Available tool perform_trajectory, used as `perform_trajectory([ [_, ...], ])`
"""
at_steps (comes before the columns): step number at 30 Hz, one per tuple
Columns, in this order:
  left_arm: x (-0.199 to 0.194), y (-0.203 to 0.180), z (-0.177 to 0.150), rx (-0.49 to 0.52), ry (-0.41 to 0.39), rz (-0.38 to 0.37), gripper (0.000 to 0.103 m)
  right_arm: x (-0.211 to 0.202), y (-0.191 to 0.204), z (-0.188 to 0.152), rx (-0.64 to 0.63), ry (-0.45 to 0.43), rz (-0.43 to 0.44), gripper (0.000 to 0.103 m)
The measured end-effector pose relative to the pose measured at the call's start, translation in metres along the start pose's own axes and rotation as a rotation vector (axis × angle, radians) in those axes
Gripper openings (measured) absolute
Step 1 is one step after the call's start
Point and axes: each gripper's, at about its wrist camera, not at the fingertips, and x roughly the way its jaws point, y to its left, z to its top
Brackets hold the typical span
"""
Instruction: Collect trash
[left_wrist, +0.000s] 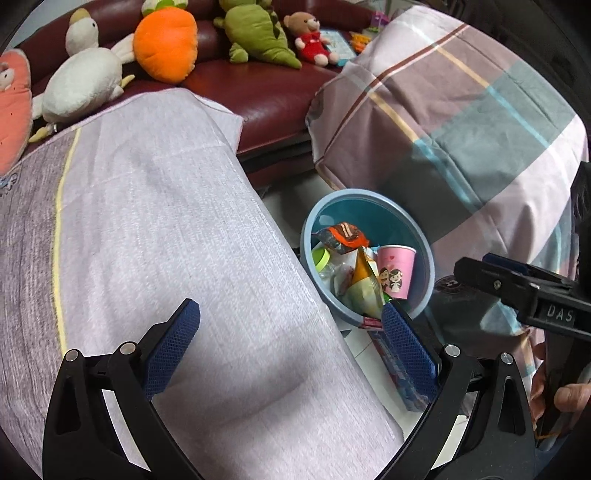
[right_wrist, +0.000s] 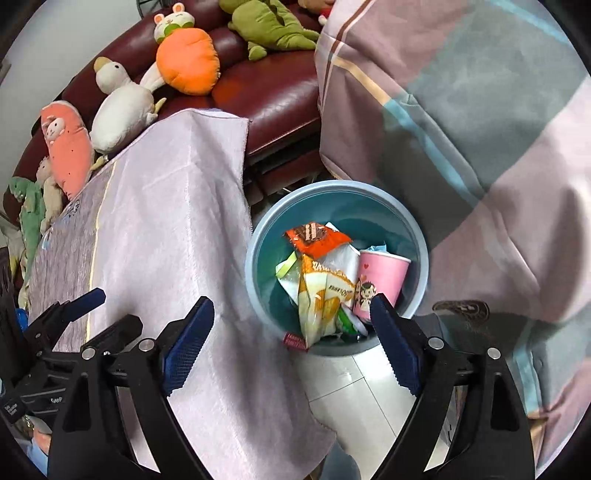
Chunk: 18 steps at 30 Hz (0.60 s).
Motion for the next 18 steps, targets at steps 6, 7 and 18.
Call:
perform_trajectory([
  [6, -0.024, 0.001, -0.014, -0.004, -0.035, 0.005, 0.099, -0.025, 0.014, -0.019, -0.031, -0.027, -0.026, 0.086],
  [7, -0.028, 0.002, -0.016, -0.004, -0.039, 0.006, 0.099, -0.029, 0.016, -0.022, -0.035, -0.032, -0.027, 0.086],
  [18, -0.06, 0.003, -0.039, -0.005, -0.091, 0.018, 0.099, -0.052, 0.034, -0.054, -0.091, -0.05, -0.068, 0.089],
])
